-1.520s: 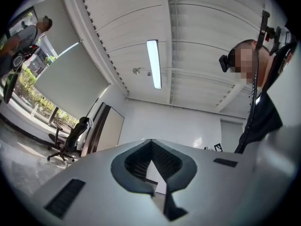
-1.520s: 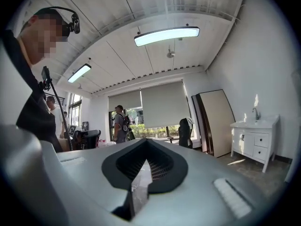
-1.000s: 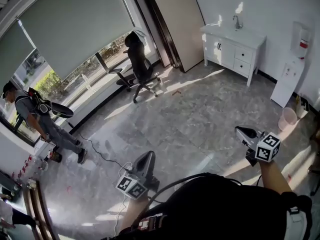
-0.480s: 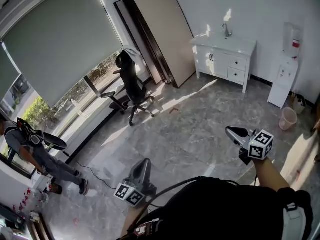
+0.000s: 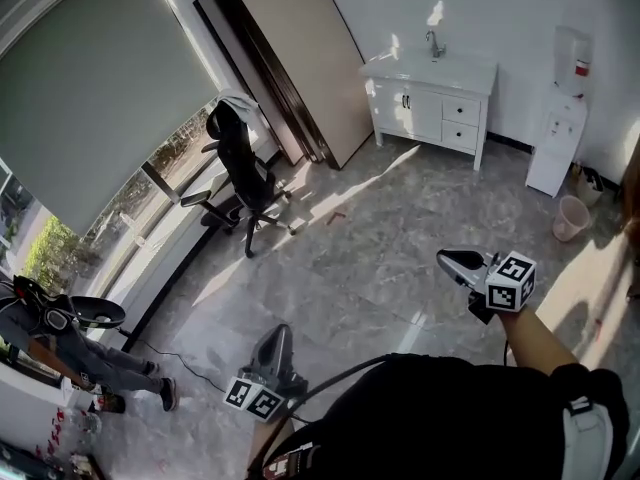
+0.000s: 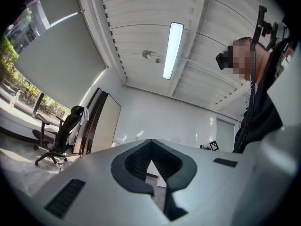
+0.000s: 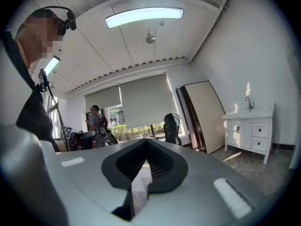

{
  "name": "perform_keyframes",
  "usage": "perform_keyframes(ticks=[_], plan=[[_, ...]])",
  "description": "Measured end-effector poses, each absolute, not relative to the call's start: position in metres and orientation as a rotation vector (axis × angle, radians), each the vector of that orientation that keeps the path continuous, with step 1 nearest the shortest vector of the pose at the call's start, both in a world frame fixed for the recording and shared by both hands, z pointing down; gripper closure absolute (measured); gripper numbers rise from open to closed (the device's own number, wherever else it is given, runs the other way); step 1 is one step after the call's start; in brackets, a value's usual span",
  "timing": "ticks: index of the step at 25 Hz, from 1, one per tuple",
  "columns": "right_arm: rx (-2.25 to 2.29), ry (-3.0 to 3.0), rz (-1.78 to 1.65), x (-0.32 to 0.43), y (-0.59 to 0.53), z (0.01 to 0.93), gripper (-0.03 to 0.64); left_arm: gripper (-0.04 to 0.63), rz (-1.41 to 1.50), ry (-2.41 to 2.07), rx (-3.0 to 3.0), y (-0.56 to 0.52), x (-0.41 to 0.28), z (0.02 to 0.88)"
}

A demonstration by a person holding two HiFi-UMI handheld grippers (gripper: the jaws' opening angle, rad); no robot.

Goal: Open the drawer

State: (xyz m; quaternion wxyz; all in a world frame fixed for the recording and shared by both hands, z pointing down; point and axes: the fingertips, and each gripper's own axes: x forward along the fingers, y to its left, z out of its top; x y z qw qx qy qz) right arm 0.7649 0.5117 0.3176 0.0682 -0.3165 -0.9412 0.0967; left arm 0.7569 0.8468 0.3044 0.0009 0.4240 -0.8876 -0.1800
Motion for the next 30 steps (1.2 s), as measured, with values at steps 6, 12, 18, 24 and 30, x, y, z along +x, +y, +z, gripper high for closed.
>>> perform_keyframes(ticks=[6,12,18,24,30], plan=[[-1.01,-2.827,0.313,0.699,0.482,0.322,0.618,0.598,-0.548,-2.794,1.296,0.813,0.699,0.308],[-1.059,-2.817,0.302,0.604,0.41,0.315,0.618,0.598,-0.528,-2.864,1.249,0.746,0.622,0.291],[-1.16,-2.811,0.251,0.528,0.338,0.291,0.618,0.598,-0.561,-2.902,1.235,0.661,0.555,0.273],[-1.131,-2.793,0.275,0.478,0.286,0.302,0.618,0.598,-0.539,-2.874,1.236,0.609,0.5,0.277],[-1.01,-2.811,0.325,0.442,0.244,0.314,0.618,0.598,-0.55,-2.824,1.272,0.582,0.44,0.283]])
